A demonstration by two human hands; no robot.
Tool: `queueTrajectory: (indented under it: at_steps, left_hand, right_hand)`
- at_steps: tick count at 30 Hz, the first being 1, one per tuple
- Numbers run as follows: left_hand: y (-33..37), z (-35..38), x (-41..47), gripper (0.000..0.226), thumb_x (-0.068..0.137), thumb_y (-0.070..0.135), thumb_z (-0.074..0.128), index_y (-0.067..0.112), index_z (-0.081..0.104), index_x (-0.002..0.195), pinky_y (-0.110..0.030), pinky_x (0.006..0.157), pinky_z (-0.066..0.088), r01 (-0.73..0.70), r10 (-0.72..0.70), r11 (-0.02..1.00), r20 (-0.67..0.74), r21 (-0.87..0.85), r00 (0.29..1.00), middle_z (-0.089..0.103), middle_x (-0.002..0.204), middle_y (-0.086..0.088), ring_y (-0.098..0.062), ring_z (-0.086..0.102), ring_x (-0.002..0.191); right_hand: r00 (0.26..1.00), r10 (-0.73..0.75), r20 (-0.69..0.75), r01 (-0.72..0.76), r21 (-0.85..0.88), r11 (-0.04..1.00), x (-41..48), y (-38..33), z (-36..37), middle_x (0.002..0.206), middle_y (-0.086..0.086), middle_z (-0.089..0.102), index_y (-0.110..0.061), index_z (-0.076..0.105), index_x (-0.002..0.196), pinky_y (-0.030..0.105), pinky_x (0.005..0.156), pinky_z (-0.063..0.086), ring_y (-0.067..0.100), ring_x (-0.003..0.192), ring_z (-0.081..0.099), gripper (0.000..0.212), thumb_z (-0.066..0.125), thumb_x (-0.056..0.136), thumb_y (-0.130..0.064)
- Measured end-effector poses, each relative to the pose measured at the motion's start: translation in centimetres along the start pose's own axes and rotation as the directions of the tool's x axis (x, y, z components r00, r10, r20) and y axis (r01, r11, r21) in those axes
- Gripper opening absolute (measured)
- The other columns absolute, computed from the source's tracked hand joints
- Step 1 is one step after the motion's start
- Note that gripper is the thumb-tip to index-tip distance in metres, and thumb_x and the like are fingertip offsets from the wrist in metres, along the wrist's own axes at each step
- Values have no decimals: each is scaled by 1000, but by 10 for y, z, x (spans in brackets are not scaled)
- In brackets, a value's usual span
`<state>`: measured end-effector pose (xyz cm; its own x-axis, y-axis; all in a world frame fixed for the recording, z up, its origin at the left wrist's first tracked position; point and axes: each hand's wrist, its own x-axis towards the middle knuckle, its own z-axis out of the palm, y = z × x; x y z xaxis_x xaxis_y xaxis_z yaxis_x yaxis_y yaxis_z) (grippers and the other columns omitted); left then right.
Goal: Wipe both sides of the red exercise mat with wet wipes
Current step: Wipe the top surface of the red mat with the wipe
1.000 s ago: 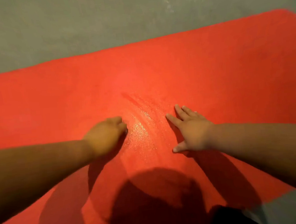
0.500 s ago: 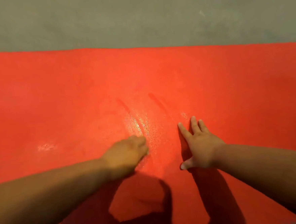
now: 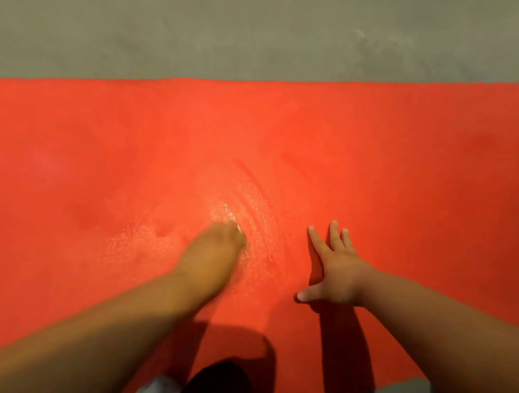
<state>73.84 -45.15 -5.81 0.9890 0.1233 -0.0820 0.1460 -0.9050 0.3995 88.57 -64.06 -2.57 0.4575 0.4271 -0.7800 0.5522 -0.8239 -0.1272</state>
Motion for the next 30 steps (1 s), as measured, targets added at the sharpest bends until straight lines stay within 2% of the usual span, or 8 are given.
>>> queueTrajectory:
  at_steps: [4, 7, 10, 13, 18, 21, 25, 30]
  left_hand:
    - [1, 9, -25, 12, 86, 29, 55, 22, 57, 77, -26, 61, 49, -529, 512, 849, 244, 4, 824, 53, 80, 4, -15, 55, 72]
    - [-47, -11, 30, 10, 91, 16, 56, 12, 63, 85, -36, 67, 48, -44, 53, 982, -45, 184, 998, 54, 85, -7, -30, 59, 81]
    - [-81, -29, 50, 11, 92, 9, 56, 3, 65, 92, -43, 75, 42, 462, -454, 887, -213, -12, 865, 55, 93, -19, -40, 56, 90]
    - [-45, -12, 22, 9, 91, 14, 55, 11, 61, 85, -37, 67, 45, 19, -10, 993, -75, 118, 997, 52, 85, -9, -32, 57, 80]
    - [-30, 4, -2, 23, 90, 29, 41, 20, 60, 81, -28, 56, 51, -602, 584, 799, 238, 2, 776, 55, 79, 1, -19, 58, 69]
    - [-64, -15, 57, 18, 95, 19, 45, 12, 61, 88, -37, 66, 48, -151, 163, 971, -51, 183, 985, 56, 89, -9, -31, 60, 80]
    - [-98, -37, 83, 14, 93, 9, 54, 3, 66, 97, -38, 77, 41, 590, -612, 791, -198, -165, 766, 60, 106, -23, -40, 58, 95]
    - [5, 11, -1, 4, 86, 16, 59, 19, 59, 83, -27, 66, 46, -349, 353, 936, 107, -53, 930, 56, 85, 0, -19, 59, 78]
  right_hand:
    - [998, -67, 19, 68, -50, 996, -10, 25, 9, 132, -6, -45, -42, -19, 144, 52, 116, 15, 27, 140, -27, 128, 77, 61, -60]
    - [997, -71, -25, 69, -57, 996, -15, 28, 21, 139, -6, -45, -45, -21, 143, 55, 116, 14, 28, 140, -28, 127, 77, 62, -59]
    - [992, 75, -98, -72, 33, 997, -20, 20, 34, 147, 5, -41, -50, -22, 140, 52, 115, 12, 39, 140, -23, 128, 77, 60, -61]
    - [949, 292, -116, -266, 199, 943, -25, 19, 44, 147, 20, -37, -52, -27, 137, 50, 115, 9, 50, 138, -17, 134, 77, 53, -67]
    - [947, 309, -89, -281, 237, 930, -24, 21, 41, 147, 19, -38, -53, -31, 134, 53, 114, 12, 50, 138, -19, 137, 78, 52, -67]
    - [946, 318, -63, -296, 230, 927, -23, 19, 38, 146, 18, -40, -53, -34, 132, 54, 113, 15, 49, 137, -21, 138, 79, 54, -64]
    - [947, 315, -67, -293, 226, 929, -22, 17, 38, 146, 19, -39, -52, -35, 131, 53, 114, 14, 49, 137, -20, 138, 79, 54, -65]
    - [948, 314, -54, -292, 240, 926, -23, 17, 39, 145, 20, -40, -52, -35, 132, 52, 114, 12, 50, 136, -22, 138, 79, 55, -64]
